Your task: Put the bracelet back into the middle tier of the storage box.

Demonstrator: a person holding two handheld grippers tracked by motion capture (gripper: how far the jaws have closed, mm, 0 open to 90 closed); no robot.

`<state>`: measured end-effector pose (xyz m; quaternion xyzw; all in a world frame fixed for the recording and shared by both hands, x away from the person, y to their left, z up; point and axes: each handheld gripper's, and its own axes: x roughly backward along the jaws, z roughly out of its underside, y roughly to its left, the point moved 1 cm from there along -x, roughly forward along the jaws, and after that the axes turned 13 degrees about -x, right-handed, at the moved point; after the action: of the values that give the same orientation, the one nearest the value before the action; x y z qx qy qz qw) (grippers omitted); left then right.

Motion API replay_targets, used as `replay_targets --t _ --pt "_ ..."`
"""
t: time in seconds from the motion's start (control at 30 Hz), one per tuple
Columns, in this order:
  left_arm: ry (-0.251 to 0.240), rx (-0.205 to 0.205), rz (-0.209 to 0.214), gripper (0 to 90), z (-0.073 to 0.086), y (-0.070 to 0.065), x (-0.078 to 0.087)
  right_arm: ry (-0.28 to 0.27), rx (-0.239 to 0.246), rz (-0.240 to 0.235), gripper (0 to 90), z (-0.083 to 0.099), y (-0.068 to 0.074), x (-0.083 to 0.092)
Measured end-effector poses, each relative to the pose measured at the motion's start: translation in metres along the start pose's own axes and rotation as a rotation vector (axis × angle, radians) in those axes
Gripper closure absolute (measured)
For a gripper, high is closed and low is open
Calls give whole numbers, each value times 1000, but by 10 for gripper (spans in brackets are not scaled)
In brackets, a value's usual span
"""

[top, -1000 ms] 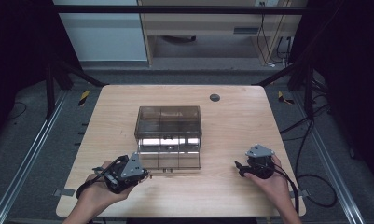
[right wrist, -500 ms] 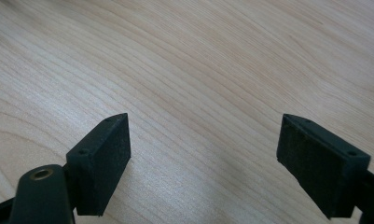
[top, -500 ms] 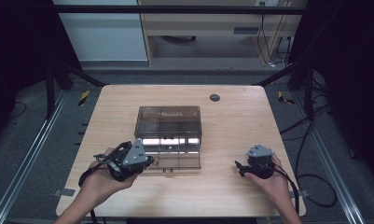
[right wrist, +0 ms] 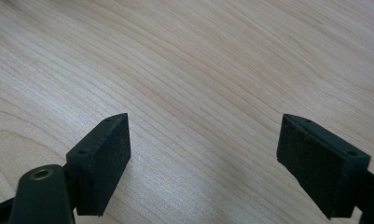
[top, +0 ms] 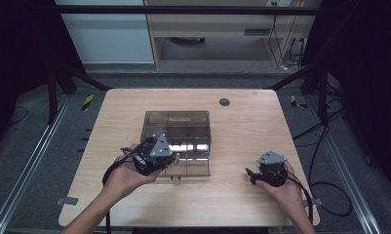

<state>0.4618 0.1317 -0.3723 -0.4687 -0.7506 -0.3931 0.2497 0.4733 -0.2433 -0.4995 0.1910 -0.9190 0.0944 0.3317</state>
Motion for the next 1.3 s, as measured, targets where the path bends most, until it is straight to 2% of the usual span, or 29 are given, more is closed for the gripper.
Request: replay_targets --t 0.2,0.4,0.6,0.83,1.3 --pt "10 23 1 856 1 3 -16 1 0 1 177 0 -1 0" --pt "17 31 5 856 9 4 -33 2 5 1 175 0 0 0" --pt "29 49 13 856 16 3 -44 3 6 2 176 0 0 0" --pt "34 44 28 856 19 0 -53 5 3 2 175 0 -1 0" --pt "51 51 37 855 23 -2 -57 6 3 4 172 1 -1 1"
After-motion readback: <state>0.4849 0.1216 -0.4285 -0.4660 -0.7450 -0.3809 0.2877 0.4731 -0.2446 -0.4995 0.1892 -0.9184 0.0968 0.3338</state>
